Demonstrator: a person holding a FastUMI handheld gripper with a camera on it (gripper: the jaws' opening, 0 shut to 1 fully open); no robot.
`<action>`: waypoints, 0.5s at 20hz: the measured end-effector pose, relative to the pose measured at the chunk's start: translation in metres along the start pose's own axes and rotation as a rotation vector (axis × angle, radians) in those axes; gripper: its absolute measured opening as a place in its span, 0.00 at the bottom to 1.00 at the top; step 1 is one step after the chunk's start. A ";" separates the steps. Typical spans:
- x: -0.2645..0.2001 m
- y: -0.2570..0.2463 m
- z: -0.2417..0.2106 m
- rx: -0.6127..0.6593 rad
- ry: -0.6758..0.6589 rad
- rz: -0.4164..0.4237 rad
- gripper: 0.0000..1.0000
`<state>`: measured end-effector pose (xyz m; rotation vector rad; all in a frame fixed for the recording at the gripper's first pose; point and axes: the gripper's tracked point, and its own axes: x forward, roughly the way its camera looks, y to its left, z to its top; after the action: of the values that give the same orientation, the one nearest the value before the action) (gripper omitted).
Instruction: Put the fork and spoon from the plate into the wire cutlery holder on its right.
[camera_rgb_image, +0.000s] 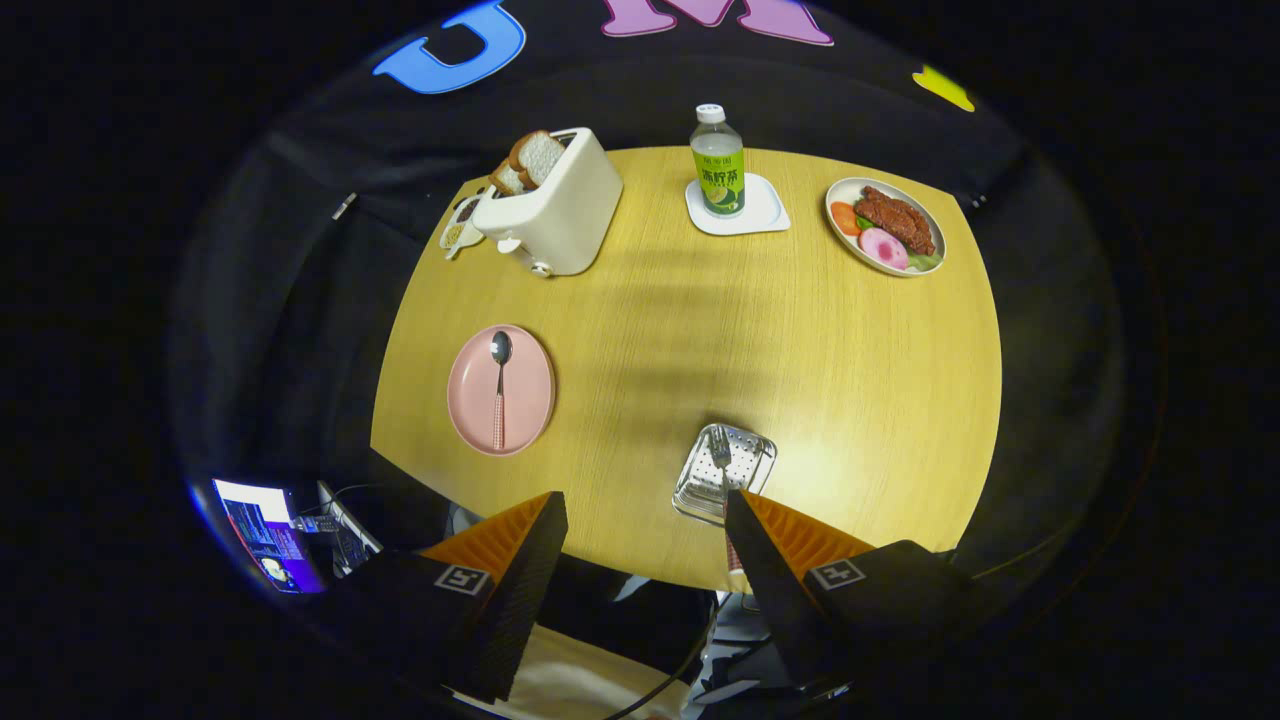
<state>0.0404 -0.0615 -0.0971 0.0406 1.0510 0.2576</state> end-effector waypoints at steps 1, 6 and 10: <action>0.005 0.008 0.002 -0.002 -0.030 -0.005 1.00; 0.040 0.064 0.006 -0.036 -0.141 0.003 0.99; 0.078 0.116 0.003 -0.115 -0.190 0.000 0.99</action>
<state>0.0580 0.0696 -0.1441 -0.0382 0.8459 0.3083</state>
